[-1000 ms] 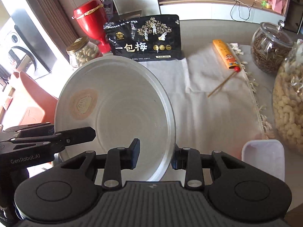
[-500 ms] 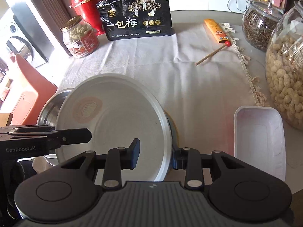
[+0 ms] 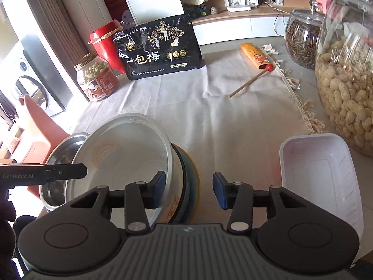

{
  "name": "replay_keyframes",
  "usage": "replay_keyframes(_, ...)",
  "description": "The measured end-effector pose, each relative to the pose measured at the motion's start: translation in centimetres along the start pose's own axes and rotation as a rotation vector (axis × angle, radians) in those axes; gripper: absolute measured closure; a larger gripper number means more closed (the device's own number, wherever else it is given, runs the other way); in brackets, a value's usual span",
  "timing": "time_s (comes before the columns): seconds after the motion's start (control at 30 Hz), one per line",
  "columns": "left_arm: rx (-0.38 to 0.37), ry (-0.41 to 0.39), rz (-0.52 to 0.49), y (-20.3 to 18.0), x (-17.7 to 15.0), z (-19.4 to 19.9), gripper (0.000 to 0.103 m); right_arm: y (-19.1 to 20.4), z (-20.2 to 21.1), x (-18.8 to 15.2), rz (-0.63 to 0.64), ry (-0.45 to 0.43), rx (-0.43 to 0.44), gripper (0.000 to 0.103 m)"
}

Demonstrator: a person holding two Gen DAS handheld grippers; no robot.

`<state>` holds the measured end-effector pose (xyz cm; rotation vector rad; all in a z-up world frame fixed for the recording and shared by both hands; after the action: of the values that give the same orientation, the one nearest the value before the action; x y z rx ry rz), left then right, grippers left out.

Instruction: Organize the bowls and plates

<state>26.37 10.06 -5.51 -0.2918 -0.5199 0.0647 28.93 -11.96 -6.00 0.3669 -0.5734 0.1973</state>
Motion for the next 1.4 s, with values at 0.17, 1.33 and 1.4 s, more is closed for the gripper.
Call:
replay_keyframes(0.17,0.030,0.090,-0.035,-0.4,0.7,-2.7,0.071,-1.1,-1.8,-1.1,-0.080,0.071,0.106,0.048)
replay_keyframes(1.33,-0.127,0.018,0.094,-0.3,-3.6,-0.9,0.056,0.1,-4.9,-1.7,0.033,0.151,0.226,0.038)
replay_keyframes(1.4,-0.118,0.013,0.086,-0.3,-3.4,-0.9,0.056,0.2,-5.0,-1.9,0.041,0.153,0.228,0.037)
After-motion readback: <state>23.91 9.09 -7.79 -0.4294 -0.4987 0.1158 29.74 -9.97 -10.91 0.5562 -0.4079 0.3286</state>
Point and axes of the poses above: each gripper's, at about its wrist camera, not at the fingertips, and z roughly against the way its jaws point, y to its left, x to its top, the point moved 5 cm from there along -z, roughly the way its jaws point, and after that the axes turned 2 degrees about y, right-handed, at the moved point
